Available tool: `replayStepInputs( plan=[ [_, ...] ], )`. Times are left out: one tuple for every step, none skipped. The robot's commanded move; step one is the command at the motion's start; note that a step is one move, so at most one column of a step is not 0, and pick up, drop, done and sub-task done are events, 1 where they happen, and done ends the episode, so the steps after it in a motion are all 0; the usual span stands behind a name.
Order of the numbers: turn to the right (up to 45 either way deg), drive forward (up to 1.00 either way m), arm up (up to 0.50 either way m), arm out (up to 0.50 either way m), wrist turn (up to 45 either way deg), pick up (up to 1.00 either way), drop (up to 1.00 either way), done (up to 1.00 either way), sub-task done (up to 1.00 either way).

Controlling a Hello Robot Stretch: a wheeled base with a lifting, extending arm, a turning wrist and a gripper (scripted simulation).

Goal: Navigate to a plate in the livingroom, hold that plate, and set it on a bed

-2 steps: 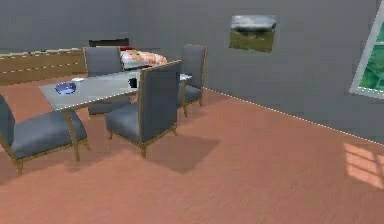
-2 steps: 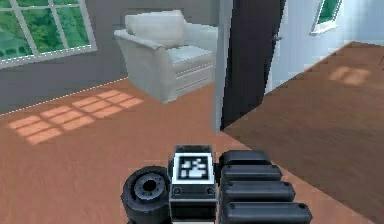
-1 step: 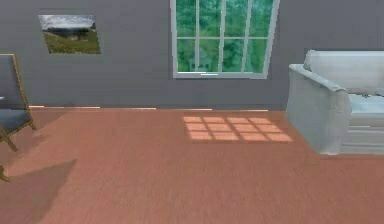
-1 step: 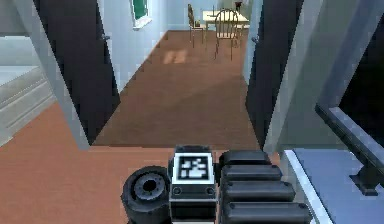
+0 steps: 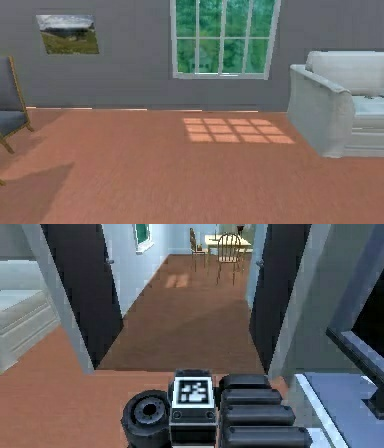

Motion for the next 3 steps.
replayStepInputs(
  plan=[
    [-45.0,0.0,0.0,0.0,0.0,0.0,0.0,0.0,0.0],
    [-39.0,0.0,0.0,0.0,0.0,0.0,0.0,0.0,0.0],
    [0.0,0.3,0.0,0.0,0.0,0.0,0.0,0.0,0.0]
  ],
)
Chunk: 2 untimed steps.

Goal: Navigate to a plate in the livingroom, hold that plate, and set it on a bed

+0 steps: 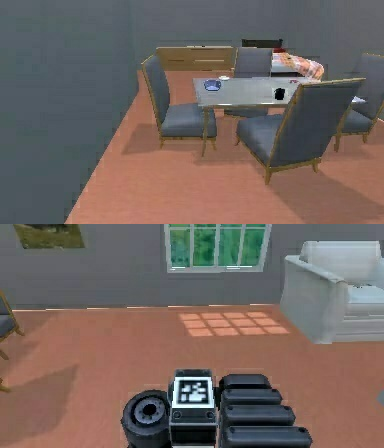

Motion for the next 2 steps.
replayStepInputs(
  plan=[
    [-15.0,0.0,0.0,0.0,0.0,0.0,0.0,0.0,0.0],
    [0.0,1.0,0.0,0.0,0.0,0.0,0.0,0.0,0.0]
  ],
)
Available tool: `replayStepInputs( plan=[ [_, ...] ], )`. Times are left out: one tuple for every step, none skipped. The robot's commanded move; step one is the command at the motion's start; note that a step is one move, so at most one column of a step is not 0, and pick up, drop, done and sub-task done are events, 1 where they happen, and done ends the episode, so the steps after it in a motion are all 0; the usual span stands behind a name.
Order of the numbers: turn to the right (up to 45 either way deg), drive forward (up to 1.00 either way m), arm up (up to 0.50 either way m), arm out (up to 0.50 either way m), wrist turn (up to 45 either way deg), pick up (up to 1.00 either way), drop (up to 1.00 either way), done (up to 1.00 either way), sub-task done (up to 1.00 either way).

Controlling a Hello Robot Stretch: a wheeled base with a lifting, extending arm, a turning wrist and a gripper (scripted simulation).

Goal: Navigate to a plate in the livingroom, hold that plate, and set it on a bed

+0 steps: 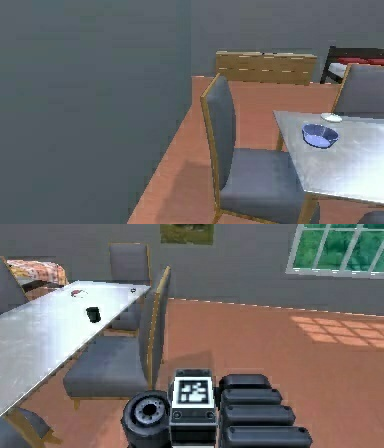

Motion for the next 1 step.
replayStepInputs(
  plan=[
    [-3.0,0.0,0.0,0.0,0.0,0.0,0.0,0.0,0.0]
  ],
)
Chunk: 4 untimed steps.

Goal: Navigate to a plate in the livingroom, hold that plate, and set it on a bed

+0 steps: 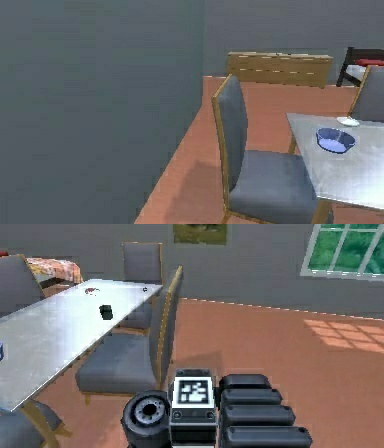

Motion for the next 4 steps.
replayStepInputs(
  plan=[
    [0.0,0.5,0.0,0.0,0.0,0.0,0.0,0.0,0.0],
    [-18.0,0.0,0.0,0.0,0.0,0.0,0.0,0.0,0.0],
    [0.0,0.55,0.0,0.0,0.0,0.0,0.0,0.0,0.0],
    [30.0,0.0,0.0,0.0,0.0,0.0,0.0,0.0,0.0]
  ],
)
